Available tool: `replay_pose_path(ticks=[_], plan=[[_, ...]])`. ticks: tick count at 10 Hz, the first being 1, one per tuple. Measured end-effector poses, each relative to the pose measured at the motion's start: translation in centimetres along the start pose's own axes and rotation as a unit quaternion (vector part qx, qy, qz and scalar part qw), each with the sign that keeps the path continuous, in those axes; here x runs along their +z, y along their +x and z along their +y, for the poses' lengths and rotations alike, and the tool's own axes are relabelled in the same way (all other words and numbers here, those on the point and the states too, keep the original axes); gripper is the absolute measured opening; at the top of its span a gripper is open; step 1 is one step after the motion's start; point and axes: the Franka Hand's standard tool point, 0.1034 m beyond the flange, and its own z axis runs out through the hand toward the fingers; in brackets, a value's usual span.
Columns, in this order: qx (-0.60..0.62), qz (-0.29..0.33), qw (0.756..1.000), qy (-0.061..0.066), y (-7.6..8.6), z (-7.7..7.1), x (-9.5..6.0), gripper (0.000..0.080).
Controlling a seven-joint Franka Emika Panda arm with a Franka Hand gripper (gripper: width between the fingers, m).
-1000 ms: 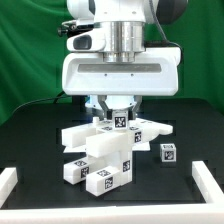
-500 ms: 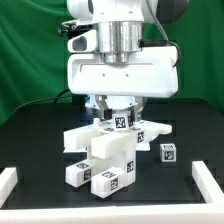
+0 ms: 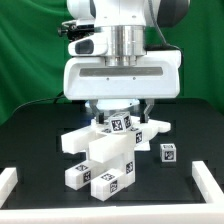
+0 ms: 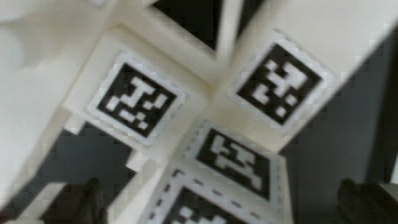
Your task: Assemble chair
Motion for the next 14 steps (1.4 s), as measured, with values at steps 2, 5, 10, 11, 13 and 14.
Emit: replay_pose_path(ticks=[2,5,10,11,13,14], plan=[[-0.049,-0.002,0.999,0.0,-0.22,0.15,0.08,0.0649],[-0.203,-0.004,0.979,-0.007,-0.25,-0.06,0.0,0.0649],[-0.224,-0.005,0.974,-0.005,-0.35,-0.23,0.14,0.0335],[-0.182,-0.005,0.983,-0.004,-0.35,-0.27,0.15,0.0335],[-0.117,-0.005,0.993,-0.004,-0.35,-0.31,0.16,0.028],[-0.087,-0.004,0.996,-0.004,-0.35,-0.32,0.16,0.028]])
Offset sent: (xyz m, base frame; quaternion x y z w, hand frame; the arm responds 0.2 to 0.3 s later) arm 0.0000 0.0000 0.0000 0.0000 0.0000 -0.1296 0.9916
